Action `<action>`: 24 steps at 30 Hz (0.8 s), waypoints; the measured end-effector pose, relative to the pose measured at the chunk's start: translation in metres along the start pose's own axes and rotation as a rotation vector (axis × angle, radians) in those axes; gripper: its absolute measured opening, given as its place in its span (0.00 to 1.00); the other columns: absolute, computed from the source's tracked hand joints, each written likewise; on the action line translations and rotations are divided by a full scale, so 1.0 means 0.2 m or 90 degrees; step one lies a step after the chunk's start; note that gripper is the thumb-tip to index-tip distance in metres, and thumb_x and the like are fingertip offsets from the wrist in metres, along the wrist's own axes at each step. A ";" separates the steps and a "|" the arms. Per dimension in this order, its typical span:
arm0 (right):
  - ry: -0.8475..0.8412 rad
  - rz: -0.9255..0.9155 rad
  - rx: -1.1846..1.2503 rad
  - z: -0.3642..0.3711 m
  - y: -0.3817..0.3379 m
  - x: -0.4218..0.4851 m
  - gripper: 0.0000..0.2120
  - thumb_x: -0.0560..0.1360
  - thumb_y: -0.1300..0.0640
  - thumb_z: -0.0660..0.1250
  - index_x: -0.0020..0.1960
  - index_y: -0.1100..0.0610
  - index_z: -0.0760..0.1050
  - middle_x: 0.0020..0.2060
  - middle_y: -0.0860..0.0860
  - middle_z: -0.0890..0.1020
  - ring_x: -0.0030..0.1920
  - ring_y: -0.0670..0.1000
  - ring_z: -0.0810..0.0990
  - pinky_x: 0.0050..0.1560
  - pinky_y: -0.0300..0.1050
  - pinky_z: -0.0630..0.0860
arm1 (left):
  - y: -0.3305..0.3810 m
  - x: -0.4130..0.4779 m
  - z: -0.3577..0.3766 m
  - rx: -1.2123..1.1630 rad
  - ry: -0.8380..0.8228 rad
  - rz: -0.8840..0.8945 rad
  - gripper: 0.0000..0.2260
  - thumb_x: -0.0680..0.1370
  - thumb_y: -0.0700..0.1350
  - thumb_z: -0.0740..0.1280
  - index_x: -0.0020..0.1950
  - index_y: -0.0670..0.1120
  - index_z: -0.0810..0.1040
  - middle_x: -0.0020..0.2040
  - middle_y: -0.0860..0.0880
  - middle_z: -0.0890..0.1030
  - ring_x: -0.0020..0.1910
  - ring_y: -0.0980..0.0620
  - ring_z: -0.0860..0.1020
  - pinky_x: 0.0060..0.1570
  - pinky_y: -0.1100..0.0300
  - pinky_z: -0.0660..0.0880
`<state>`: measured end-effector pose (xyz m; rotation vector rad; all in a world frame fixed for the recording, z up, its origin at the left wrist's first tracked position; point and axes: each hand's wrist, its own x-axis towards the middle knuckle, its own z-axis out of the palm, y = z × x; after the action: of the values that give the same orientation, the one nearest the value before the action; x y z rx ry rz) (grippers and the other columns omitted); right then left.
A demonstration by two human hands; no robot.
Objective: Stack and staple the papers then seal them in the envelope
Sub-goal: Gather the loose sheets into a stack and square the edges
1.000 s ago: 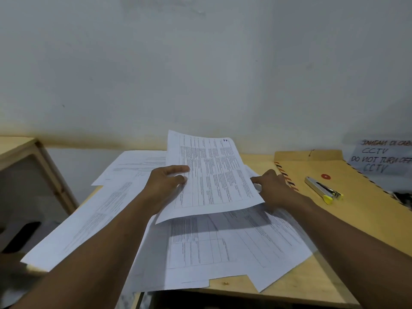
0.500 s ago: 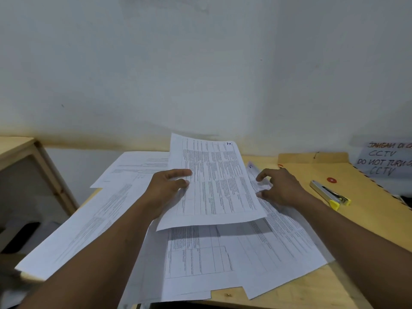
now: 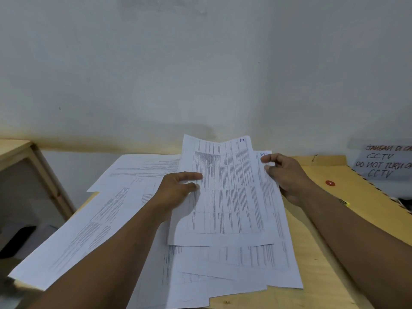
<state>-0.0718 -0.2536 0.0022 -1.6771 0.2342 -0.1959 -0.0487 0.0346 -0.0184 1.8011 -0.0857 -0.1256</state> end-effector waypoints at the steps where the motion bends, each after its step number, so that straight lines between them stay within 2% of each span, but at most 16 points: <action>1: 0.011 -0.023 0.014 0.01 -0.02 0.01 0.10 0.81 0.66 0.60 0.50 0.55 0.78 0.57 0.54 0.82 0.50 0.58 0.83 0.53 0.62 0.82 | 0.01 0.00 0.01 0.001 0.000 0.009 0.11 0.75 0.39 0.73 0.51 0.55 0.87 0.53 0.61 0.83 0.63 0.54 0.78 0.69 0.53 0.71; 3: 0.025 -0.056 0.032 0.02 -0.08 0.02 0.12 0.82 0.66 0.60 0.48 0.53 0.78 0.59 0.54 0.81 0.52 0.58 0.83 0.56 0.62 0.80 | 0.04 0.01 0.02 0.004 -0.005 0.019 0.11 0.75 0.39 0.74 0.50 0.55 0.87 0.52 0.63 0.82 0.64 0.54 0.77 0.71 0.50 0.70; 6: 0.060 -0.091 0.056 0.05 -0.18 0.04 0.10 0.81 0.65 0.62 0.49 0.53 0.79 0.56 0.55 0.83 0.50 0.58 0.84 0.52 0.60 0.83 | 0.07 0.03 0.04 0.003 -0.014 0.027 0.10 0.75 0.39 0.74 0.50 0.54 0.88 0.55 0.60 0.83 0.64 0.53 0.77 0.71 0.48 0.70; 9: 0.105 -0.124 0.056 0.07 -0.26 0.05 0.11 0.81 0.64 0.63 0.48 0.50 0.79 0.58 0.58 0.81 0.54 0.60 0.83 0.55 0.60 0.82 | 0.09 0.04 0.06 -0.009 -0.015 0.050 0.10 0.74 0.38 0.75 0.49 0.53 0.88 0.57 0.58 0.84 0.63 0.52 0.78 0.68 0.51 0.72; 10: 0.111 -0.126 0.052 0.07 -0.28 0.05 0.11 0.81 0.62 0.62 0.49 0.49 0.79 0.59 0.58 0.80 0.56 0.60 0.82 0.55 0.59 0.82 | 0.09 0.04 0.07 -0.016 -0.008 0.057 0.10 0.74 0.37 0.75 0.49 0.52 0.87 0.56 0.59 0.84 0.60 0.53 0.80 0.63 0.54 0.75; 12: 0.079 -0.113 0.066 0.08 -0.31 0.03 0.06 0.81 0.54 0.63 0.50 0.48 0.79 0.60 0.56 0.80 0.55 0.59 0.81 0.51 0.55 0.79 | 0.11 0.03 0.07 -0.037 0.010 0.071 0.10 0.74 0.37 0.75 0.50 0.50 0.87 0.54 0.57 0.85 0.50 0.55 0.83 0.47 0.63 0.79; 13: 0.044 -0.099 0.080 0.08 -0.32 0.01 0.04 0.80 0.49 0.65 0.51 0.47 0.78 0.59 0.55 0.81 0.54 0.58 0.81 0.48 0.55 0.78 | 0.12 0.03 0.07 -0.048 0.022 0.074 0.10 0.74 0.36 0.75 0.50 0.50 0.87 0.54 0.56 0.85 0.46 0.55 0.84 0.41 0.65 0.78; 14: 0.006 -0.084 0.084 0.08 -0.31 0.00 0.06 0.79 0.46 0.65 0.53 0.46 0.77 0.58 0.54 0.82 0.51 0.57 0.82 0.45 0.54 0.78 | 0.12 0.03 0.06 -0.055 0.034 0.073 0.11 0.74 0.36 0.75 0.51 0.51 0.87 0.54 0.55 0.85 0.45 0.55 0.84 0.40 0.65 0.78; 15: -0.029 -0.075 0.065 0.08 -0.30 -0.01 0.08 0.79 0.45 0.66 0.55 0.46 0.76 0.57 0.53 0.82 0.49 0.56 0.83 0.44 0.54 0.80 | 0.12 0.03 0.05 -0.058 0.044 0.067 0.12 0.74 0.37 0.75 0.52 0.52 0.87 0.55 0.54 0.84 0.47 0.54 0.84 0.42 0.64 0.79; 17: -0.061 -0.071 -0.014 0.09 -0.25 -0.02 0.11 0.77 0.45 0.68 0.58 0.44 0.74 0.57 0.53 0.80 0.51 0.56 0.83 0.48 0.56 0.83 | 0.13 0.03 0.03 -0.091 0.040 0.040 0.13 0.74 0.35 0.74 0.54 0.51 0.86 0.57 0.50 0.84 0.51 0.49 0.84 0.46 0.61 0.80; 18: -0.063 -0.072 -0.054 0.09 -0.23 -0.03 0.10 0.77 0.44 0.69 0.57 0.43 0.74 0.57 0.53 0.79 0.51 0.56 0.82 0.48 0.55 0.82 | 0.13 0.02 0.02 -0.129 0.030 0.023 0.14 0.75 0.33 0.73 0.54 0.49 0.86 0.57 0.46 0.84 0.50 0.47 0.85 0.45 0.60 0.81; 20: -0.061 -0.064 -0.081 0.12 -0.18 -0.04 0.08 0.76 0.46 0.70 0.54 0.45 0.77 0.56 0.54 0.78 0.50 0.56 0.81 0.44 0.50 0.79 | 0.13 0.01 0.00 -0.184 0.015 0.004 0.14 0.75 0.30 0.71 0.53 0.47 0.87 0.57 0.41 0.84 0.46 0.46 0.86 0.43 0.60 0.82; 22: -0.062 -0.063 -0.069 0.15 -0.14 -0.03 0.05 0.77 0.52 0.71 0.51 0.51 0.81 0.58 0.54 0.79 0.45 0.55 0.81 0.38 0.45 0.76 | 0.12 0.02 -0.03 -0.146 0.009 0.000 0.14 0.75 0.32 0.72 0.52 0.50 0.87 0.58 0.43 0.84 0.48 0.45 0.85 0.47 0.56 0.82; 24: -0.060 -0.100 -0.089 0.19 -0.13 -0.03 0.04 0.78 0.57 0.69 0.52 0.56 0.82 0.59 0.52 0.79 0.37 0.50 0.77 0.31 0.38 0.71 | 0.10 0.02 -0.05 -0.077 -0.011 0.003 0.15 0.74 0.34 0.73 0.51 0.53 0.88 0.61 0.49 0.84 0.58 0.45 0.82 0.60 0.49 0.80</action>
<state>-0.0665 -0.2134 0.0237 -1.8395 0.0458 -0.2205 -0.0422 0.0391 0.0039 1.6791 -0.0926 -0.1398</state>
